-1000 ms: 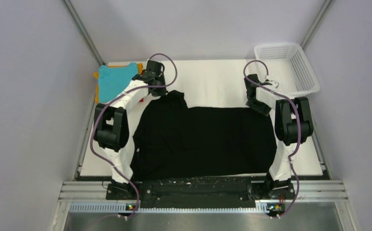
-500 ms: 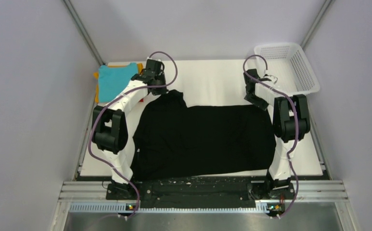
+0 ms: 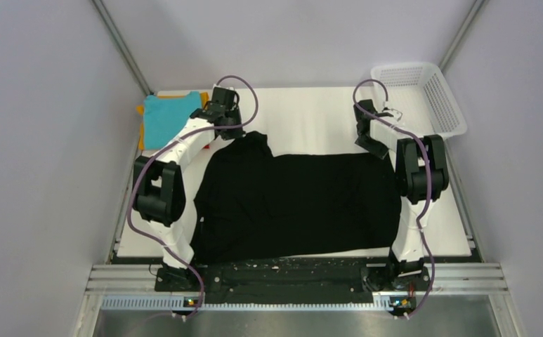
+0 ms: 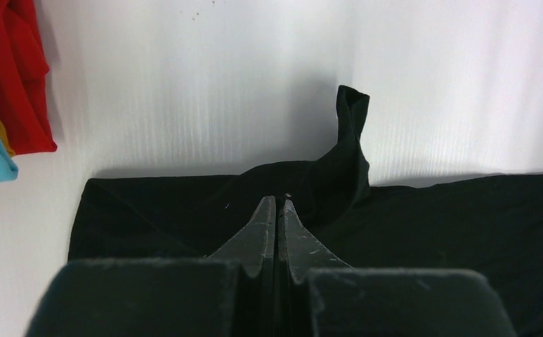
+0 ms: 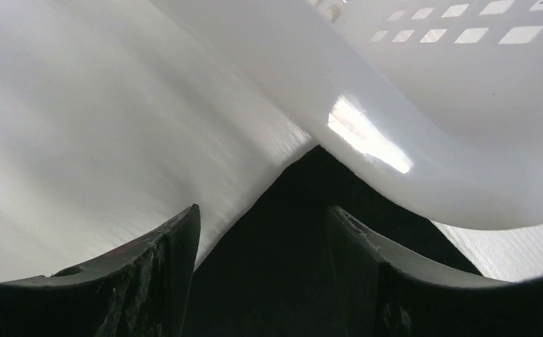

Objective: Fold and stack the t-shirts
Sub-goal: Grab the side of the flattened tshirt furthest away from the robot with both arms

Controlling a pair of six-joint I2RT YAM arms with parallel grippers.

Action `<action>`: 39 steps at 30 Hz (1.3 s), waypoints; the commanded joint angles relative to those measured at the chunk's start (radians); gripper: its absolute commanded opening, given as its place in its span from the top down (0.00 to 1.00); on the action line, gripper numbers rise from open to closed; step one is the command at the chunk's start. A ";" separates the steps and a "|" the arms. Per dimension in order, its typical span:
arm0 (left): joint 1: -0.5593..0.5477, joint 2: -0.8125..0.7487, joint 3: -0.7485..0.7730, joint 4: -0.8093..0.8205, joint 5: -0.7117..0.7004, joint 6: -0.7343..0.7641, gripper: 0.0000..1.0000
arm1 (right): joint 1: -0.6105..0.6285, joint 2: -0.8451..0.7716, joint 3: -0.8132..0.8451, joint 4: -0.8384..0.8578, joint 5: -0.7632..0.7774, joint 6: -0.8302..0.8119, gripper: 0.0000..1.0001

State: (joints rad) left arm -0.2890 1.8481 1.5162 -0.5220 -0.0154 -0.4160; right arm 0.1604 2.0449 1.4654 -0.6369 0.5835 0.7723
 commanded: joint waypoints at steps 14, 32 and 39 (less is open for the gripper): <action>-0.002 -0.149 -0.086 0.039 -0.040 -0.002 1.00 | -0.038 -0.075 -0.117 -0.028 0.093 0.024 0.62; -0.007 -0.227 -0.155 0.041 0.009 -0.009 1.00 | -0.038 -0.132 -0.120 0.066 0.057 -0.088 1.00; -0.053 -0.384 -0.290 0.049 -0.013 -0.036 1.00 | -0.014 -0.279 -0.250 0.116 0.027 -0.140 1.00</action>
State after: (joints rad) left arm -0.3088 1.5909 1.2846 -0.5156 -0.0223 -0.4290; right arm 0.1314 1.8904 1.2625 -0.5632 0.6205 0.6731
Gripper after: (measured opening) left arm 0.014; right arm 0.008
